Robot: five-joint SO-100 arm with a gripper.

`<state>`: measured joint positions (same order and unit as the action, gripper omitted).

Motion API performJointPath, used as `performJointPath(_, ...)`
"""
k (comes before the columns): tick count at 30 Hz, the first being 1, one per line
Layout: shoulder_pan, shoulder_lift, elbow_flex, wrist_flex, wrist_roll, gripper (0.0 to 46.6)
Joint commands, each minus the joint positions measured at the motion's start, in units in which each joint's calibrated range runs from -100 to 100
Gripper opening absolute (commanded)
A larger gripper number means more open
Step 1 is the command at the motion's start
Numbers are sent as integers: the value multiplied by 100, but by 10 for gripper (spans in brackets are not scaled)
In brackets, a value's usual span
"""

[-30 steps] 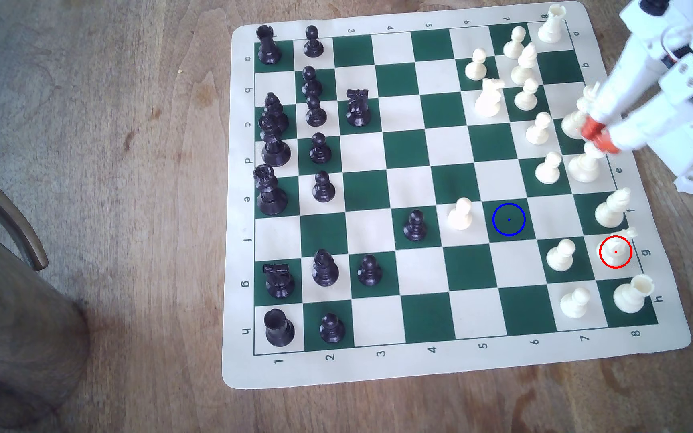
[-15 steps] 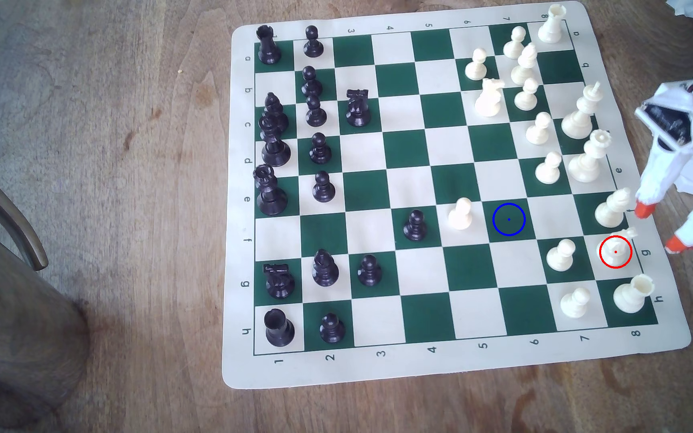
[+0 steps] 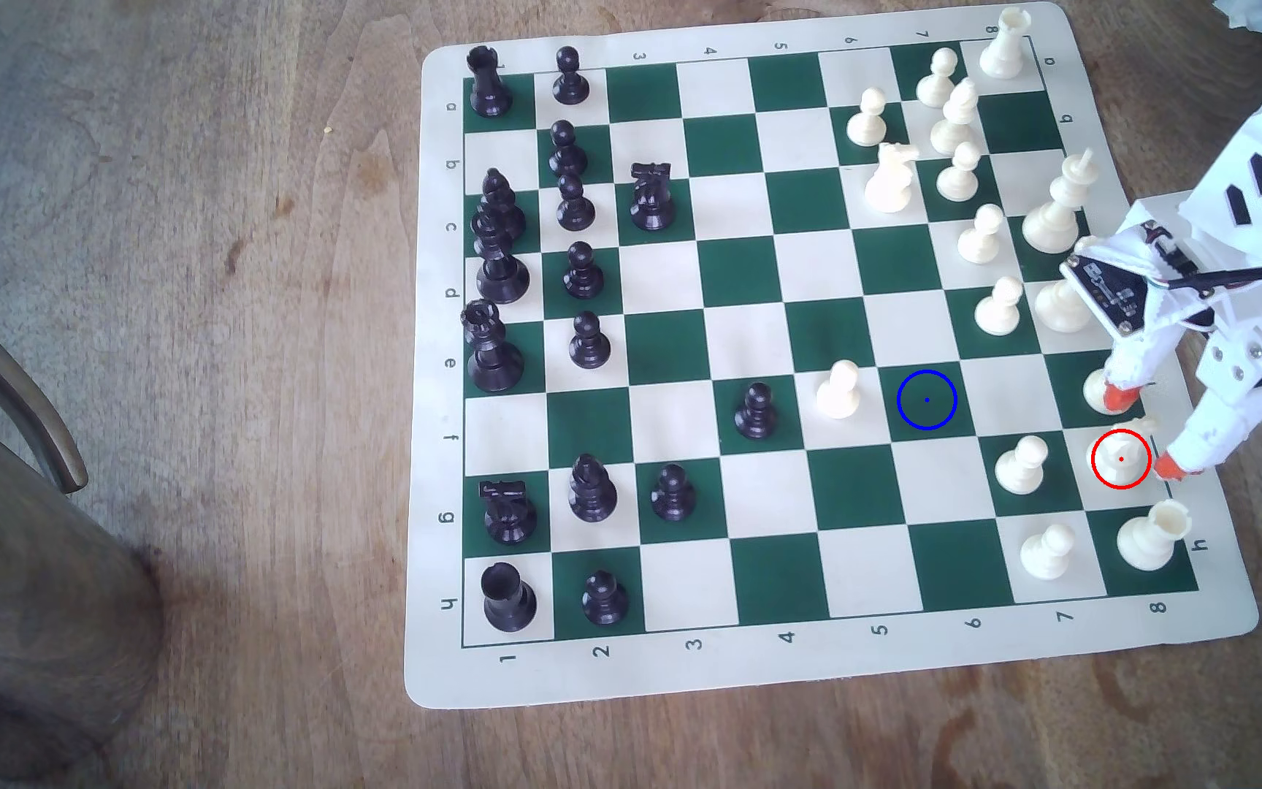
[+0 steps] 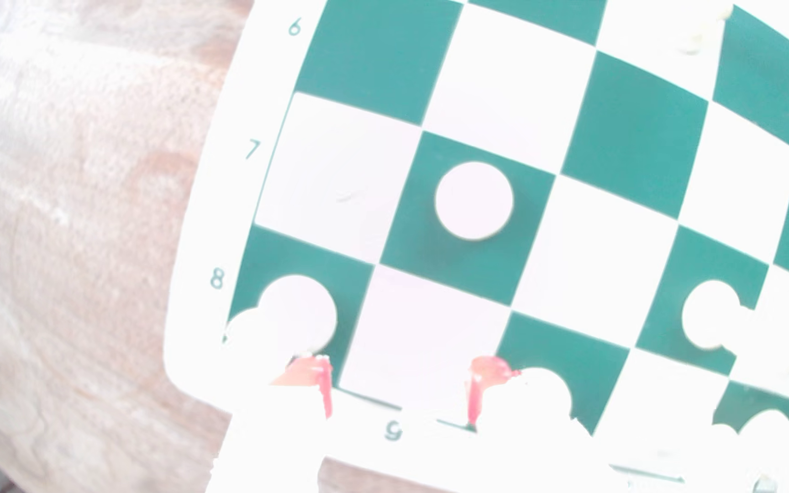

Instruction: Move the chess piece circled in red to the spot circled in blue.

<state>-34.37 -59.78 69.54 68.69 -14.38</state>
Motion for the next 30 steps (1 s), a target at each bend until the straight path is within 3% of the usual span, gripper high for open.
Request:
performJointPath(1, 22, -117, 72, 27, 15, 150)
performJointPath(12, 22, -23, 643, -587, -20, 131)
performJointPath(14, 15, 27, 679, -669, -20, 109)
performJointPath(16, -48, 78, 688, -660, -20, 21)
performJointPath(17, -56, 78, 688, -669, -20, 2)
performJointPath(23, -79, 53, 661, -579, 15, 2)
performJointPath(26, -17, 10, 154, -202, 49, 2)
performJointPath(30, 132, 172, -1388, 584, 161, 2)
